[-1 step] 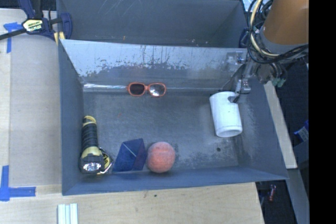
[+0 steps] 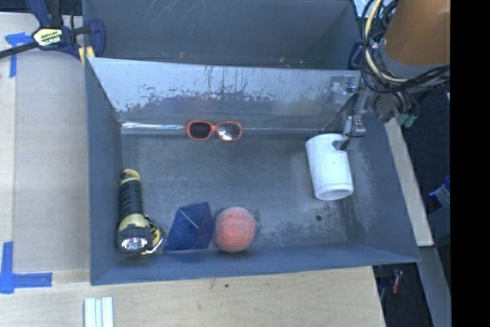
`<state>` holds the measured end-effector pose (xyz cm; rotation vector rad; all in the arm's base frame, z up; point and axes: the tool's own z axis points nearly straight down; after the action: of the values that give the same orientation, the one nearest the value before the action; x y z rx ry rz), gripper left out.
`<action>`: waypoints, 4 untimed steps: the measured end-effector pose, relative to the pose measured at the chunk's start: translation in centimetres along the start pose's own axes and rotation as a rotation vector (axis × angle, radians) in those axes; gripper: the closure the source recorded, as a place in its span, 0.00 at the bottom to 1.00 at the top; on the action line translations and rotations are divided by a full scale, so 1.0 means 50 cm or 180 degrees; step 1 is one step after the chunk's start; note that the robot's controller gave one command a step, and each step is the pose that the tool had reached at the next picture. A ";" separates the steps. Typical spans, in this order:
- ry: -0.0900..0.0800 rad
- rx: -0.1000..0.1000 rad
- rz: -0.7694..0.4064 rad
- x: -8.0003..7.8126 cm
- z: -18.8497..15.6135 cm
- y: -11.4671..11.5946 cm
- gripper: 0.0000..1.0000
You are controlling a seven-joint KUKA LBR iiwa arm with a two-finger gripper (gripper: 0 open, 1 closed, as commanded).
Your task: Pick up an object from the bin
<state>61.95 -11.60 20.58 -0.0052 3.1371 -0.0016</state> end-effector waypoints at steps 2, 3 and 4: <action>0.0003 -0.0016 -0.0024 0.007 0.110 0.061 0.00; -0.0023 0.0002 -0.0070 0.009 0.113 0.048 0.00; -0.0018 0.0000 -0.1157 0.100 0.079 0.033 0.00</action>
Offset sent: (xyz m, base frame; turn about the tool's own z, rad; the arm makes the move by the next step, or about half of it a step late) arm -0.0035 0.0263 -0.0526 -0.0033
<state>56.95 -9.98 16.60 -0.5712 3.0794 -0.0028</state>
